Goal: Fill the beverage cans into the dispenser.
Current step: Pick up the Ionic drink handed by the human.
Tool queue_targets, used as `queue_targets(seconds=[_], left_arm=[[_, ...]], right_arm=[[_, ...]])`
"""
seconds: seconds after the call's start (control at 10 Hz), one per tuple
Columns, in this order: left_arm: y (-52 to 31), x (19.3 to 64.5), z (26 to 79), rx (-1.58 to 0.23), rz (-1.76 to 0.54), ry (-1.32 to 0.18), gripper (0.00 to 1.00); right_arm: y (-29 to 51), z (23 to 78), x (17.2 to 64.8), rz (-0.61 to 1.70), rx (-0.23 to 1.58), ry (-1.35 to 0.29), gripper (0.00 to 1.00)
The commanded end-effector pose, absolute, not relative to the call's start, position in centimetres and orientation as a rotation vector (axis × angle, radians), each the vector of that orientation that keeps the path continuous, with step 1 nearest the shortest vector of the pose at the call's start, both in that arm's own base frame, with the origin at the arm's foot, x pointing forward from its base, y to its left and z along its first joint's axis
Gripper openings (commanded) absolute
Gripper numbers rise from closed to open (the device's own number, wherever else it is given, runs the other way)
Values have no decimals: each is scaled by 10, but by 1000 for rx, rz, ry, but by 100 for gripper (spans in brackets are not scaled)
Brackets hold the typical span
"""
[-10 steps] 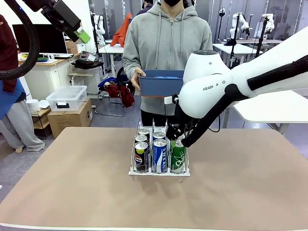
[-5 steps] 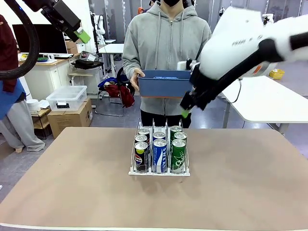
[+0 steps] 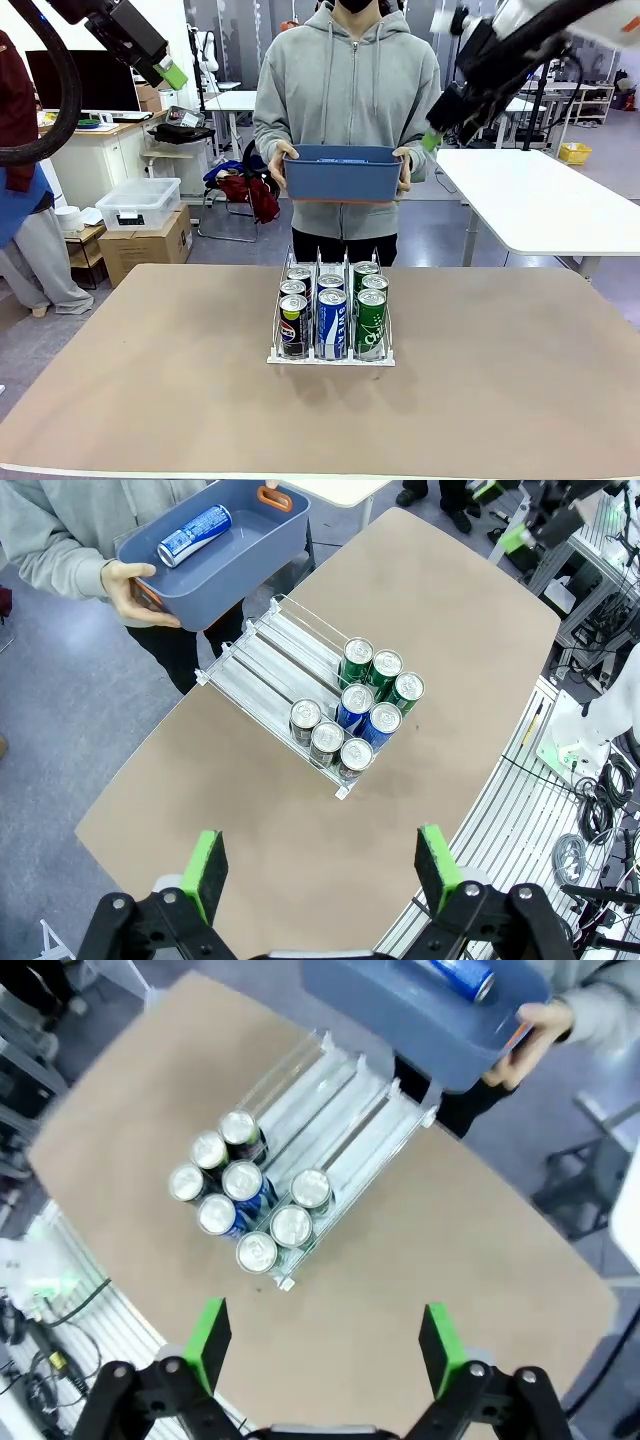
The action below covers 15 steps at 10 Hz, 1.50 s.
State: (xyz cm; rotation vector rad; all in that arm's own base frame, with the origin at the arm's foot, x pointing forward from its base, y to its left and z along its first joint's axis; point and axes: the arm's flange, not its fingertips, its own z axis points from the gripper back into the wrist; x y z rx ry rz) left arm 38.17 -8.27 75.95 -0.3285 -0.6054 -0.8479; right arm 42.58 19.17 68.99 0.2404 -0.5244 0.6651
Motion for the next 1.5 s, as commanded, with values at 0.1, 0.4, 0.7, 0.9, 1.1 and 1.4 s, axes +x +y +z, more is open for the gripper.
queue_targets(seconds=[0.1,0.4,0.7,0.9,1.1,1.4], left_arm=[[-81,381,759,-344,-853,-599,100],[-81,381,759,-344,-853,-599,100],[-81,381,759,-344,-853,-599,100],[-81,381,759,-344,-853,-599,100],[-81,381,759,-344,-853,-599,100],[-81,381,759,-344,-853,-599,100]], right_arm=[[162,727,417,699,303,-582,100],[147,754,405,753,303,-549,100],[152,751,410,687,288,-611,100],[150,755,408,705,285,-595,100],[131,759,399,746,318,-629,100],[110,762,392,787,393,-673,100]])
